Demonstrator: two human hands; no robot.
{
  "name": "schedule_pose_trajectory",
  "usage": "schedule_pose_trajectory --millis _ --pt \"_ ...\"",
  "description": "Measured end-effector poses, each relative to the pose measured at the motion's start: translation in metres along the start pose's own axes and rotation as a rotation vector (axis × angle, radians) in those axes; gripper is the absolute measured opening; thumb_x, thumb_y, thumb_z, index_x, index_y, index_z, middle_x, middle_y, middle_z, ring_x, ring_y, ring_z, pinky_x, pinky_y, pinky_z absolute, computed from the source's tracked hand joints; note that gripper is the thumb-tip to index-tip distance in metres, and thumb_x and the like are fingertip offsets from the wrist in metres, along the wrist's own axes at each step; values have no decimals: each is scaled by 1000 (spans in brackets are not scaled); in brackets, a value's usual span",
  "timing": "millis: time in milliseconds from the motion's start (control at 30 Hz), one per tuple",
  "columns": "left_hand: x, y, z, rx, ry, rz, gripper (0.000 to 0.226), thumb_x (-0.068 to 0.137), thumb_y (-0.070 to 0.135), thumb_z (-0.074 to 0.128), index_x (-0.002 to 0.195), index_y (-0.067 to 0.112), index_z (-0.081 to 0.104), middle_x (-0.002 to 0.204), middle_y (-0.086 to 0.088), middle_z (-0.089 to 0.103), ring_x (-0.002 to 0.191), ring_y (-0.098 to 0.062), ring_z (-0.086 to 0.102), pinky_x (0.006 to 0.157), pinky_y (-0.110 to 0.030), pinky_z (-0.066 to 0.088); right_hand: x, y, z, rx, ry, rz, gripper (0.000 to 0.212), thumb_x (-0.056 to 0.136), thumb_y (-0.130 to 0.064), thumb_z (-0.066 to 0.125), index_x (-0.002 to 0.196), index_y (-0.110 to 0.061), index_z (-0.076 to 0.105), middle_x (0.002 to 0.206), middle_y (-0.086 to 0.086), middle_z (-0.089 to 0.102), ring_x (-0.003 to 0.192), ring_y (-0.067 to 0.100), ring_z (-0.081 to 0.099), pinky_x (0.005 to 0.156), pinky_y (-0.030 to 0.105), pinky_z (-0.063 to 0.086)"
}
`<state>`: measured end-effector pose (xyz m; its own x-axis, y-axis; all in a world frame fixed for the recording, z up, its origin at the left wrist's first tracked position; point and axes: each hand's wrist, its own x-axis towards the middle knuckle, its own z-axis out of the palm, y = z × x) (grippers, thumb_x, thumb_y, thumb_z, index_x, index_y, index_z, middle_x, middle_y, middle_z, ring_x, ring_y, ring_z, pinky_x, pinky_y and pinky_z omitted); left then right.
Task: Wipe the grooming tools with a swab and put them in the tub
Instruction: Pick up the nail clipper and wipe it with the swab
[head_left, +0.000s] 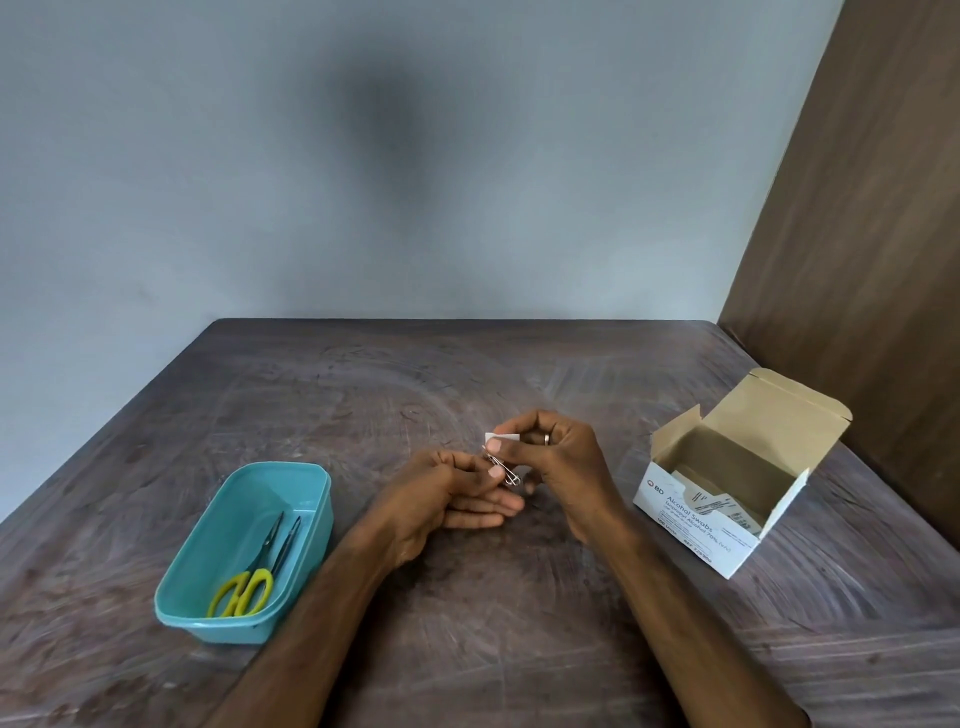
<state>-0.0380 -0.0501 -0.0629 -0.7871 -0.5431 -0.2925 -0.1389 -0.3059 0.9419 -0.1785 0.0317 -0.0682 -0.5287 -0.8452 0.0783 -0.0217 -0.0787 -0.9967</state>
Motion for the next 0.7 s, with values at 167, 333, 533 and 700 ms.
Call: schedule_pose_trajectory --millis 167,333,533,700 --pt "2 -3 3 -20 86 52 21 90 13 66 103 -3 70 96 -21 75 95 -30 74 85 -37 60 1 1 1 -19 23 -54 10 77 -8 83 81 -9 74 75 13 76 64 13 67 47 20 42" --pt "1 -8 10 -10 161 130 24 90 18 68 101 -3 71 96 -16 76 94 -26 74 84 -34 60 0 0 0 -26 22 -95 9 79 -10 82 83 -8 74 74 11 76 61 9 66 47 19 42" --pt "-11 -11 22 31 317 290 18 90 20 69 91 2 73 89 -13 77 90 -25 74 81 -32 60 -1 1 0 40 26 -96 11 79 -12 82 86 -9 75 77 11 76 67 15 65 50 24 44" --pt "-36 0 22 272 580 376 17 92 20 64 79 14 73 72 -5 76 70 -21 74 65 -31 61 -2 -1 1 83 71 -92 12 81 -12 80 89 -6 73 71 0 75 63 10 65 49 24 45"
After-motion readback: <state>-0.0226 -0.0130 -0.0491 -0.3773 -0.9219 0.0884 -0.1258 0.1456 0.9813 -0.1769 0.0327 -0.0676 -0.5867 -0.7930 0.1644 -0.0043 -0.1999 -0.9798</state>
